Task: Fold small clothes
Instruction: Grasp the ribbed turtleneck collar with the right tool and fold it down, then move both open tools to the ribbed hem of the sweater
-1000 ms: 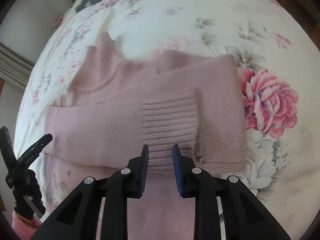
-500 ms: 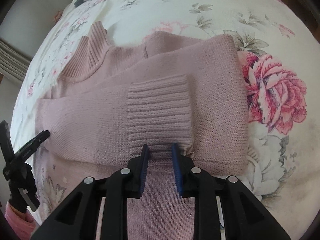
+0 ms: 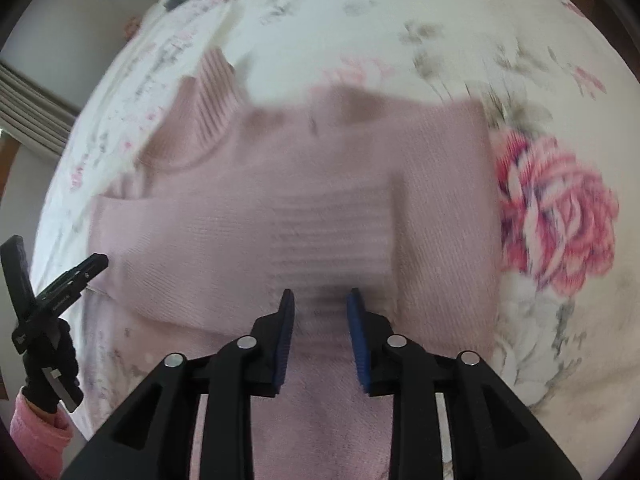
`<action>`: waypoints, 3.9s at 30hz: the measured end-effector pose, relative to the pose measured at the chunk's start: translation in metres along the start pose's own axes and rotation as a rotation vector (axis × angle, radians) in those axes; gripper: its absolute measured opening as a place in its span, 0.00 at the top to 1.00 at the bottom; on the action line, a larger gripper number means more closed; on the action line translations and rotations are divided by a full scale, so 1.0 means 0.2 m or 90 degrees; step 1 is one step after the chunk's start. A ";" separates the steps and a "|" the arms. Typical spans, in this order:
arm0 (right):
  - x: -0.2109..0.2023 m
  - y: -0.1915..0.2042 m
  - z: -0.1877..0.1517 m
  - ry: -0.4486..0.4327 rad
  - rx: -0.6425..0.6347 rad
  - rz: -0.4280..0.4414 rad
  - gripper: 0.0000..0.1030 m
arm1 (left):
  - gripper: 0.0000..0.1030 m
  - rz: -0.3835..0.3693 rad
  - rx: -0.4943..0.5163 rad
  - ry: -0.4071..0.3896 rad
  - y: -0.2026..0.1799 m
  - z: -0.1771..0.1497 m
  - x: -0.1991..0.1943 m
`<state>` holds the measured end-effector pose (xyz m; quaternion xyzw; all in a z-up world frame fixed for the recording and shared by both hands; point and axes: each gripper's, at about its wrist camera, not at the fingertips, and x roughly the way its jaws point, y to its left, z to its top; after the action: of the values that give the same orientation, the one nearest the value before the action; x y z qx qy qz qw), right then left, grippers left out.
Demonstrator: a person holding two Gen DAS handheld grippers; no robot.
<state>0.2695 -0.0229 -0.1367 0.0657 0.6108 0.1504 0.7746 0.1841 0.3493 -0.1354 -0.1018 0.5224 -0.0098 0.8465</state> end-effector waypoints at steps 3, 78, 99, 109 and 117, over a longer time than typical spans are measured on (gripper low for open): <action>-0.05 0.06 0.15 -0.026 -0.009 0.016 0.64 | 0.51 -0.001 0.018 -0.021 -0.03 0.14 -0.02; 0.29 0.22 0.09 0.057 0.018 0.213 0.86 | 0.89 -0.229 -0.004 0.105 -0.12 0.22 0.26; 0.15 0.23 -0.15 0.030 0.021 0.176 0.82 | 0.79 -0.107 0.031 0.068 -0.19 -0.12 0.08; -0.47 0.06 -0.98 -0.084 0.036 0.135 0.58 | 0.53 -0.042 0.010 0.031 -0.03 -0.69 -0.54; -0.69 -0.08 -1.51 -0.066 0.110 0.133 0.51 | 0.49 -0.005 -0.085 0.044 0.25 -1.11 -0.92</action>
<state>-0.0480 -0.1065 -0.0867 0.2033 0.5702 0.1733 0.7768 -0.1005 0.3853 -0.0779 -0.1594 0.5502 0.0184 0.8195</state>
